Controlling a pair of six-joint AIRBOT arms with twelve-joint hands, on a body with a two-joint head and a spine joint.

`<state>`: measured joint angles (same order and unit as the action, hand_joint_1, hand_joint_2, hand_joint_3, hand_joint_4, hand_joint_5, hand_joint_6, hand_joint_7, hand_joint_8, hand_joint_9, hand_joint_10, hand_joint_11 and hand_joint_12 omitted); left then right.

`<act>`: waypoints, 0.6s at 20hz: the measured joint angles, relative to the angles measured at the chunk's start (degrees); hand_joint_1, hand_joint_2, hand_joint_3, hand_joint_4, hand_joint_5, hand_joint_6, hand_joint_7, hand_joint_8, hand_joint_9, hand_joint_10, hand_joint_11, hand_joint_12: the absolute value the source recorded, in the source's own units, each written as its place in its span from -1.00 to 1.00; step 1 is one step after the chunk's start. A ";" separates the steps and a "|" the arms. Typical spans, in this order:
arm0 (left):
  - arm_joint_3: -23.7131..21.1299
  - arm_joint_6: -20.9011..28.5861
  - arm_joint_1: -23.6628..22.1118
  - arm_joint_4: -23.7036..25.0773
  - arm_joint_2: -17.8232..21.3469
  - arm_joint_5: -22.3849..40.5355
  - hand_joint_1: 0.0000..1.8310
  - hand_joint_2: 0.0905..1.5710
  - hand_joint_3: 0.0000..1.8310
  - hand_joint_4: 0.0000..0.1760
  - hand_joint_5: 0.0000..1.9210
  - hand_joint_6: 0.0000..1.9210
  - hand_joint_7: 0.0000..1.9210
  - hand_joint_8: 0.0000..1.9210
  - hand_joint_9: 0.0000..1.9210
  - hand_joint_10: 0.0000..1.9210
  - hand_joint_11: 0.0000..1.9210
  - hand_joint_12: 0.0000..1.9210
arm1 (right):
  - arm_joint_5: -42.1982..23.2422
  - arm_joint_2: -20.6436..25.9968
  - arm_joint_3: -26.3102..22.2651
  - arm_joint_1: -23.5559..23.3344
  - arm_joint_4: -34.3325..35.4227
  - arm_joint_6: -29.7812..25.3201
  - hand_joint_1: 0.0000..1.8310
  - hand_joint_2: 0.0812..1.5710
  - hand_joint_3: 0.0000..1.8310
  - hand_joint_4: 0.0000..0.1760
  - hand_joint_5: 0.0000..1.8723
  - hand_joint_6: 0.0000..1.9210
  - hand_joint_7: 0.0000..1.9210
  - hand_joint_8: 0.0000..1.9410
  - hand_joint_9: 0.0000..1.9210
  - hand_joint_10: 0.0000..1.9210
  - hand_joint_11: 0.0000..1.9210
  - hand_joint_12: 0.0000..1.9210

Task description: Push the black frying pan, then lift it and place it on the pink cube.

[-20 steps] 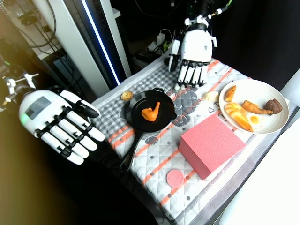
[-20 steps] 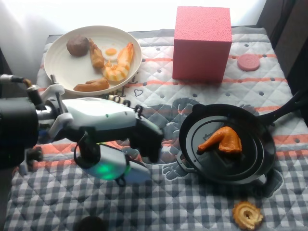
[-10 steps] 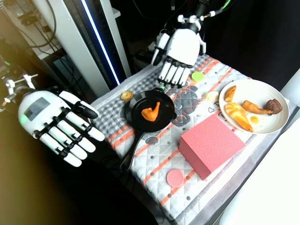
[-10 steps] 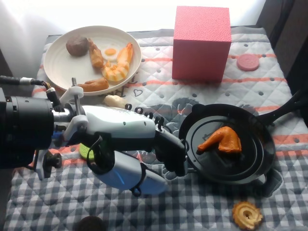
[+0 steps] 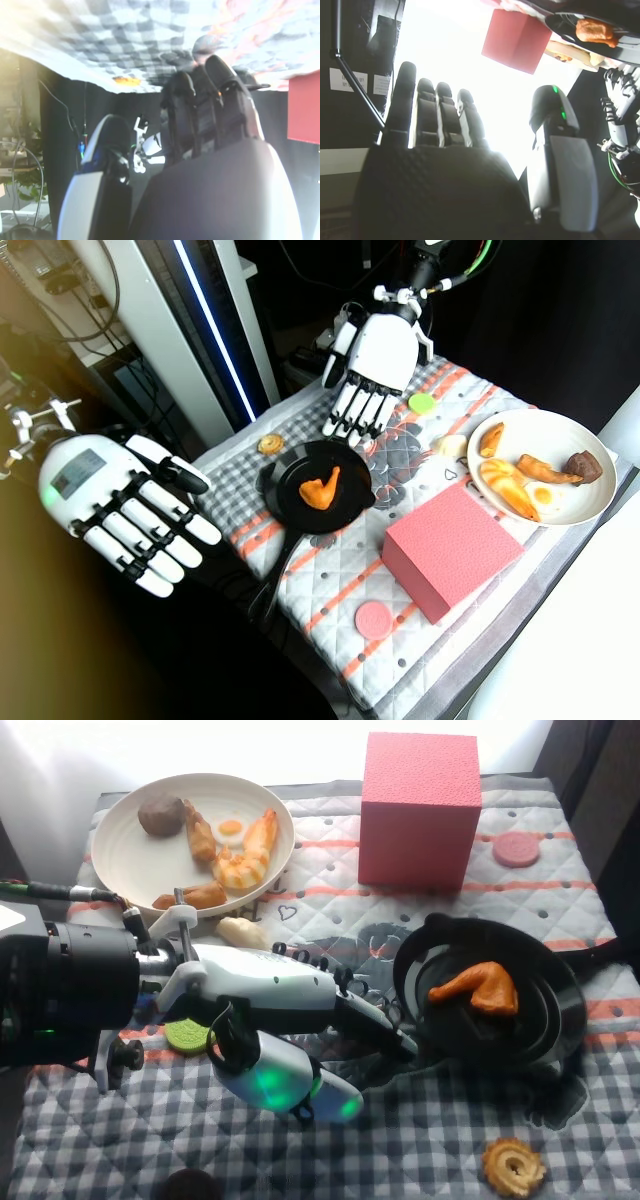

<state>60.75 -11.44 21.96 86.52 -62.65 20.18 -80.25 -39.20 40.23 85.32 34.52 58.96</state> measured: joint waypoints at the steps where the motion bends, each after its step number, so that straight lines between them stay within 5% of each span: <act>1: 0.09 -0.02 0.02 0.00 0.00 -0.35 -0.60 0.74 -1.00 -1.00 -0.76 -1.00 -0.85 -1.00 -0.87 -1.00 -1.00 -0.57 | 0.00 -0.07 0.00 0.00 0.00 0.00 -0.56 0.54 -1.00 -0.53 -1.00 -1.00 -1.00 -1.00 -1.00 -1.00 -1.00 -0.25; 4: 0.87 -0.02 0.02 -0.02 -0.20 -1.31 -0.58 0.72 -1.00 -1.00 -0.80 -1.00 -0.88 -1.00 -0.90 -1.00 -1.00 -0.64 | -0.02 -0.07 0.00 0.00 0.17 0.00 -0.55 0.55 -1.00 -0.51 -1.00 -1.00 -1.00 -1.00 -1.00 -1.00 -1.00 -0.15; 6: 1.64 -0.02 0.00 -0.07 -0.87 -2.43 -0.60 0.71 -1.00 -0.86 -0.80 -1.00 -0.89 -1.00 -0.92 -1.00 -1.00 -0.55 | -0.02 -0.07 0.00 -0.02 0.17 0.00 -0.54 0.55 -1.00 -0.69 -1.00 -1.00 -1.00 -1.00 -1.00 -1.00 -1.00 -0.03; 7: 1.92 -0.09 0.00 -0.09 -1.42 -2.62 -0.63 0.72 -1.00 -0.89 -0.78 -0.99 -0.86 -1.00 -0.89 -0.99 -1.00 -0.33 | -0.02 -0.07 0.00 0.00 0.13 0.00 -0.54 0.55 -1.00 -0.42 -1.00 -1.00 -1.00 -1.00 -1.00 -1.00 -1.00 -0.11; 9: 2.80 -0.46 -0.61 -0.07 -2.49 -2.97 -0.60 0.71 -1.00 -0.75 -0.77 -0.99 -0.85 -1.00 -0.88 -0.99 -1.00 -0.23 | -0.02 -0.07 0.00 0.00 0.17 0.00 -0.56 0.54 -1.00 -0.28 -1.00 -1.00 -1.00 -1.00 -1.00 -1.00 -1.00 -0.25; 11: 3.15 -0.48 -1.14 0.28 -3.61 -3.72 -0.60 0.71 -1.00 -0.60 -0.75 -0.99 -0.84 -1.00 -0.88 -1.00 -1.00 -0.34 | -0.02 -0.07 0.00 0.00 0.17 0.00 -0.54 0.55 -1.00 -0.64 -1.00 -1.00 -1.00 -1.00 -1.00 -1.00 -1.00 -0.26; 12: 3.28 -0.50 -1.29 0.85 -4.02 -3.69 -0.58 0.71 -1.00 -0.58 -0.74 -0.99 -0.83 -1.00 -0.87 -1.00 -1.00 -0.35 | -0.04 -0.07 0.00 0.00 0.22 0.00 -0.54 0.54 -1.00 -0.55 -1.00 -1.00 -1.00 -1.00 -1.00 -1.00 -1.00 -0.09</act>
<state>64.03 -11.94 20.67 87.37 -66.67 16.49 -80.29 -39.27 40.23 85.32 34.74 58.96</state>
